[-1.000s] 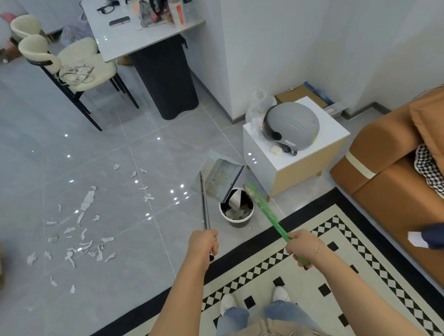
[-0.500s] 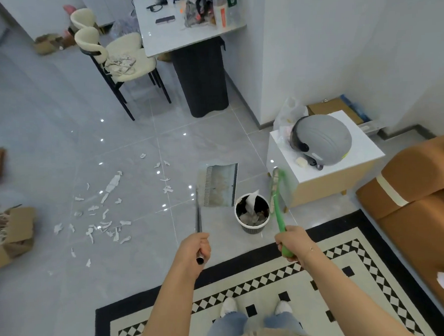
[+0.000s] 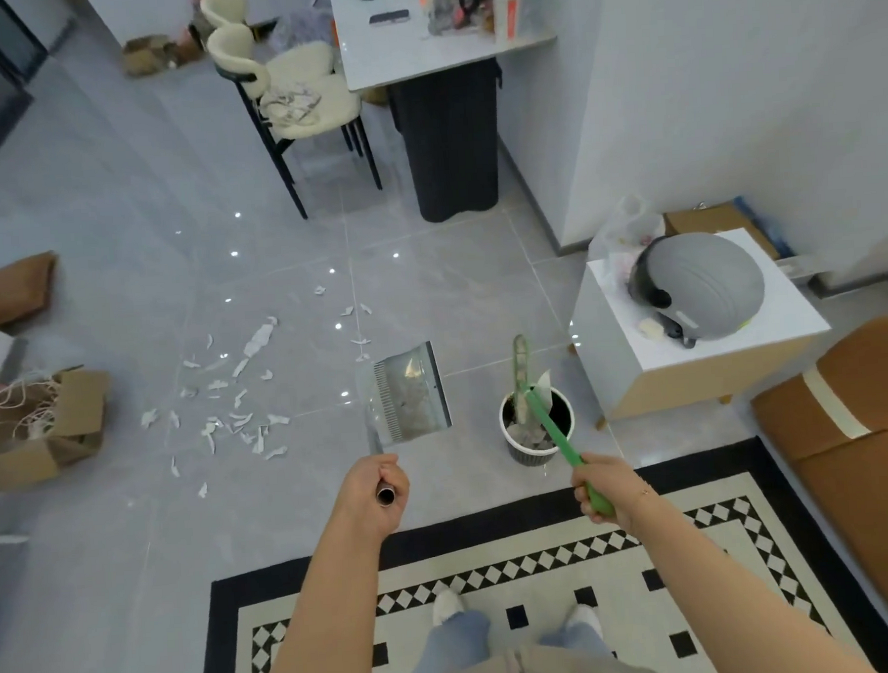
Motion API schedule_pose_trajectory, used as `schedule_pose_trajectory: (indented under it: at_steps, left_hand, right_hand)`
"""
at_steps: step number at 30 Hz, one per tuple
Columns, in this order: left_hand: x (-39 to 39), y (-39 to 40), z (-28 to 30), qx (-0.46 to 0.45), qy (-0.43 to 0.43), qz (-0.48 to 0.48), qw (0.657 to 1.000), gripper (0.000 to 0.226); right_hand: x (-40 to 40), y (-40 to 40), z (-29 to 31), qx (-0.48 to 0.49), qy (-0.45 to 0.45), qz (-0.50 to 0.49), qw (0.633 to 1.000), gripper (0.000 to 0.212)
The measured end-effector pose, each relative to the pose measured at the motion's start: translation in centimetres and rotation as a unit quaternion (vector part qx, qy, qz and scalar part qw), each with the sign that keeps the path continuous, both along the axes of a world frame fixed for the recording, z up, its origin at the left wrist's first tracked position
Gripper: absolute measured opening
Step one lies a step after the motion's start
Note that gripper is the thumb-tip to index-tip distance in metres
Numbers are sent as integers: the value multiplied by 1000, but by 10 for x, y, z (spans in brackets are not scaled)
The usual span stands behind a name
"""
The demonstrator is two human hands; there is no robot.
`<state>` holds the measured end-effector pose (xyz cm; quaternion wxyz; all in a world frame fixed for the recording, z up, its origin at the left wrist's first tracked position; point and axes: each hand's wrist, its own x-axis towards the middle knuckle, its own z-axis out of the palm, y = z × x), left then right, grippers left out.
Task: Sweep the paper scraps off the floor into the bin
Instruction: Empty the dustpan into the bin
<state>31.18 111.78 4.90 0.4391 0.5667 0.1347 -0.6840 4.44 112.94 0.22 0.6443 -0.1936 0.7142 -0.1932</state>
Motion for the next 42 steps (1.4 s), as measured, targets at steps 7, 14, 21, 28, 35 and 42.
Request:
schedule_pose_trajectory:
  at_steps: [7,14,21,28,35,42]
  left_hand:
    - [19,-19,-11,10,0,-8,1000,22]
    - [26,-35,-16,3,19,-50,999,17]
    - [15,-42,-10,1,14,-86,996,22]
    - [10,-36,-14,6,4,-109,994,20]
    - [-3,-34,-16,5,1,-93,996,25]
    - [-1,-27,-14,7,-10,-92,996,20]
  right_hand:
    - [29,17,13,2,28,-21,999,37]
    - [17,-20,23,-58,155,56,985,46]
    - [15,-75,22,-4,237,172,956,39]
    - [10,-62,39,31,217,234,947,39]
    - [-1,-50,68,2,198,188,962,41]
    - [12,-38,32,-31,134,115,984,45]
